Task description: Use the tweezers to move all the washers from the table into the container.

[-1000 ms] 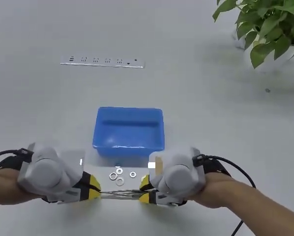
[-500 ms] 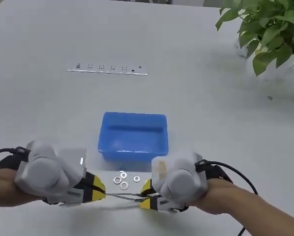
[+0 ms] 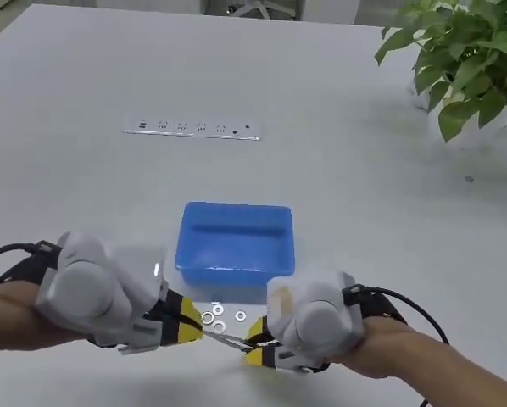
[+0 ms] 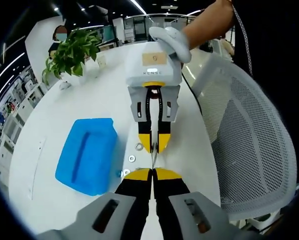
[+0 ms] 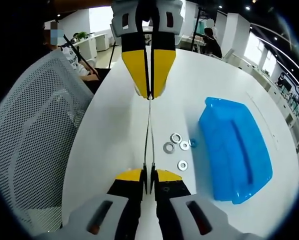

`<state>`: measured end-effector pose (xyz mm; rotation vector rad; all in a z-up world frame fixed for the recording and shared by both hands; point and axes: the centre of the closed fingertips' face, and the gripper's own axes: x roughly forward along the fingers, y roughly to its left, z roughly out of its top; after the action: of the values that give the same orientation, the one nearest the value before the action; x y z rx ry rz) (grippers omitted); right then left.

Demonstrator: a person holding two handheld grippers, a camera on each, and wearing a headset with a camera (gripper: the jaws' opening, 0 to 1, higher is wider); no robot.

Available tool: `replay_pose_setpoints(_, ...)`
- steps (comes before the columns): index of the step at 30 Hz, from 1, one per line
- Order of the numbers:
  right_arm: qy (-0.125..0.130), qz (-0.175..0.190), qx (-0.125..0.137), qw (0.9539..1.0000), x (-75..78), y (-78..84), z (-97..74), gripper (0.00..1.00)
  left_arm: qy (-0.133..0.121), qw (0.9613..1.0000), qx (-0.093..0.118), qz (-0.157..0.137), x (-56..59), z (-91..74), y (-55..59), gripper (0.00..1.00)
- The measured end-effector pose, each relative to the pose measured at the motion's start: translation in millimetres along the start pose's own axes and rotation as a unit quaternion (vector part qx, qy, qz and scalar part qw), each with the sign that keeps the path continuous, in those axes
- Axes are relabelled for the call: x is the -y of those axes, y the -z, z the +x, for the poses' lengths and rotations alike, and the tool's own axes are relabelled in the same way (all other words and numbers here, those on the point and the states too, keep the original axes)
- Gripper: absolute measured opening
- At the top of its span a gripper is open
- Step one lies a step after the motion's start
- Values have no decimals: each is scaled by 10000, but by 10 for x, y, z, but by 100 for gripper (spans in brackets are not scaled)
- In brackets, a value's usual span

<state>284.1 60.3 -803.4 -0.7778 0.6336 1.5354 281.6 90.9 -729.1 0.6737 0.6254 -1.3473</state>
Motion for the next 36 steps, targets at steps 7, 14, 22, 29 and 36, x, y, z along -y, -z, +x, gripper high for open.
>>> replay_pose_setpoints(7, 162, 152, 238, 9995, 43, -83, -74, 8, -55, 9996, 272, 105, -32, -93, -227, 5)
replay_pose_setpoints(14, 202, 256, 383, 9987, 33, -138, -81, 8, -36, 9990, 392, 203, -14, -104, -370, 5)
replay_pose_setpoints(22, 179, 258, 545, 9980, -52, -191, -66, 8, 92, 9981, 524, 310, 60, -73, -517, 5)
replay_pose_setpoints(29, 175, 159, 530, 9983, -103, -166, -35, 8, 234, 9974, 548, 395, 138, 12, -577, 5)
replay_pose_setpoints(36, 166, 158, 560, 9982, -140, -131, -39, 8, 350, 9967, 566, 467, 181, 63, -606, 5)
